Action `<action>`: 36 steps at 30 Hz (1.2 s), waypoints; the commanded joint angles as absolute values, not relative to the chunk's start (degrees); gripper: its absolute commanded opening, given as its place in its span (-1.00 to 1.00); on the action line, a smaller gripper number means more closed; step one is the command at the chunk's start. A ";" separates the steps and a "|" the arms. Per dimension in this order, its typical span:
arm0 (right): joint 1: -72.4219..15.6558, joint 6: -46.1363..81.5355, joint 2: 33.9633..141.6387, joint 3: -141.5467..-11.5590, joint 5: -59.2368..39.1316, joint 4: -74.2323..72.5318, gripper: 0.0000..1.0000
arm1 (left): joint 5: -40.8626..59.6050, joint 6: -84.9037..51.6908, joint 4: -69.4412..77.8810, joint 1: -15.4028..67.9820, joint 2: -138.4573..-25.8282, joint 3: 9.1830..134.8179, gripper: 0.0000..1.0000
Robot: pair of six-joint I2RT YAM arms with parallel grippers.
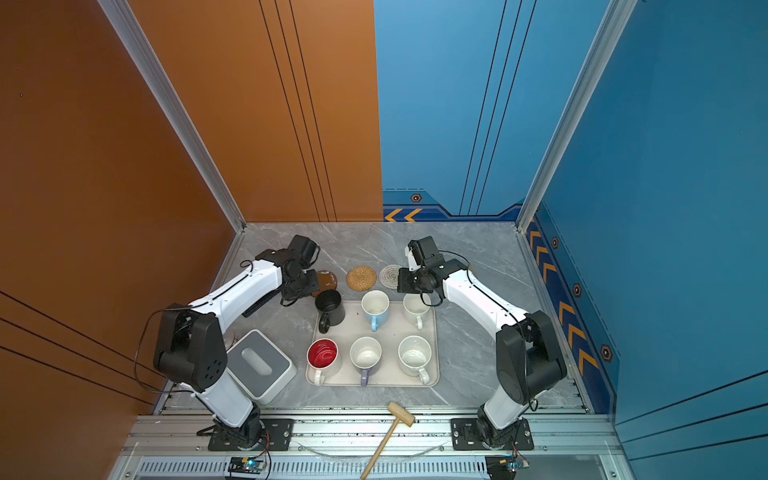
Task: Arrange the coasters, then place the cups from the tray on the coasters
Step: 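Lift the left gripper and bring it back down toward the black mug, then move the left gripper to the dark brown wooden coaster's edge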
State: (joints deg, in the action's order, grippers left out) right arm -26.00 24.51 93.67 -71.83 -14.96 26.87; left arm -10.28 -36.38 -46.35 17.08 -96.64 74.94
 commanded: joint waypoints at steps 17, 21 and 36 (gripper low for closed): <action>-26.72 25.47 95.40 -74.60 -15.38 26.28 -1.00 | -3.90 -44.82 -33.86 12.69 -98.32 64.78 -0.90; -26.81 25.58 95.68 -74.66 -15.34 26.46 -1.00 | -2.66 -44.98 -32.36 12.39 -101.69 66.48 -0.91; -26.81 25.31 96.20 -76.33 -14.44 28.28 -1.00 | 0.92 -43.86 -30.23 11.16 -109.42 73.76 -0.96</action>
